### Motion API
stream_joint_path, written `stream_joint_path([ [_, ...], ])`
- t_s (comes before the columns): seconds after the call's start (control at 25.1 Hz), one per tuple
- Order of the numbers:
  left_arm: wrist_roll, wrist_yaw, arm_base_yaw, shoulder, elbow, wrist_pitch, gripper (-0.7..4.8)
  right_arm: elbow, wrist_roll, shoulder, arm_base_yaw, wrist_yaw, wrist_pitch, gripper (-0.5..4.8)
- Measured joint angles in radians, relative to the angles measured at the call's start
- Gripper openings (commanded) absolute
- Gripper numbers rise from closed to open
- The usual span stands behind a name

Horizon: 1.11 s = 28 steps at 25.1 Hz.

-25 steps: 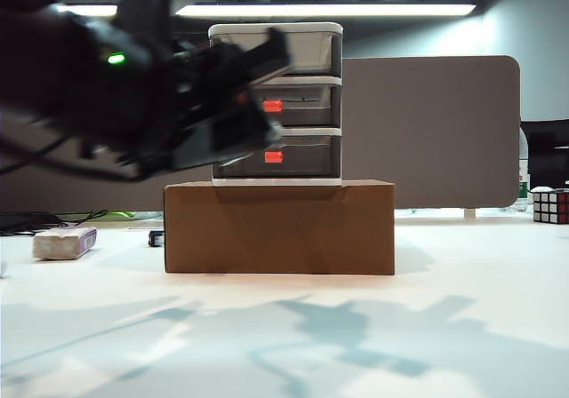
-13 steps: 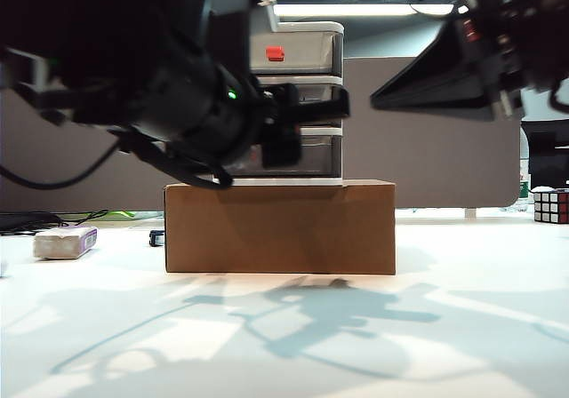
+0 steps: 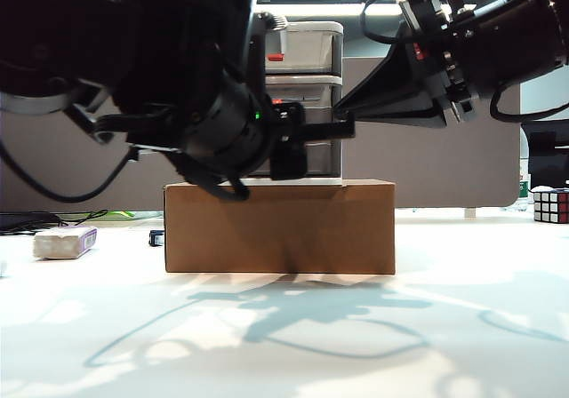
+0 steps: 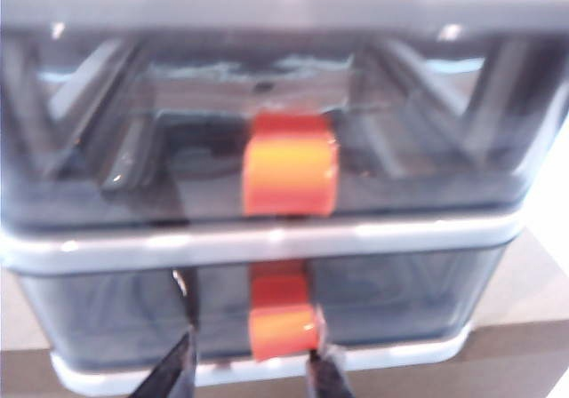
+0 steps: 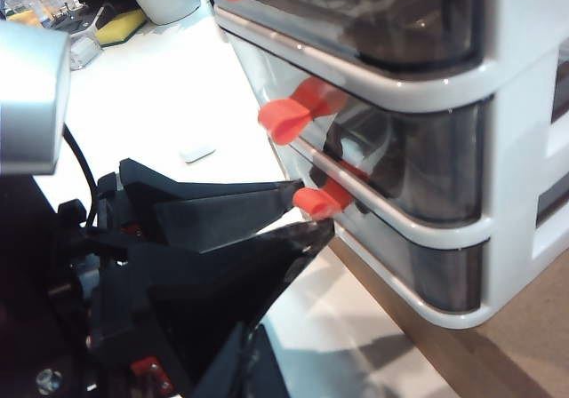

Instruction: Open the third layer of the drawer on the table, pick up the earphone case on the table and put it in, and finally close the drawer.

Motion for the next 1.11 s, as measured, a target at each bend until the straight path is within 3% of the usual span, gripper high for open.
stream_joint_path([
  [1.11,0.000,0.077,0.028,0.009,0.014,0.008,1.35,0.000,-0.009,0.000,0.000,0.018,0.002,-0.06],
])
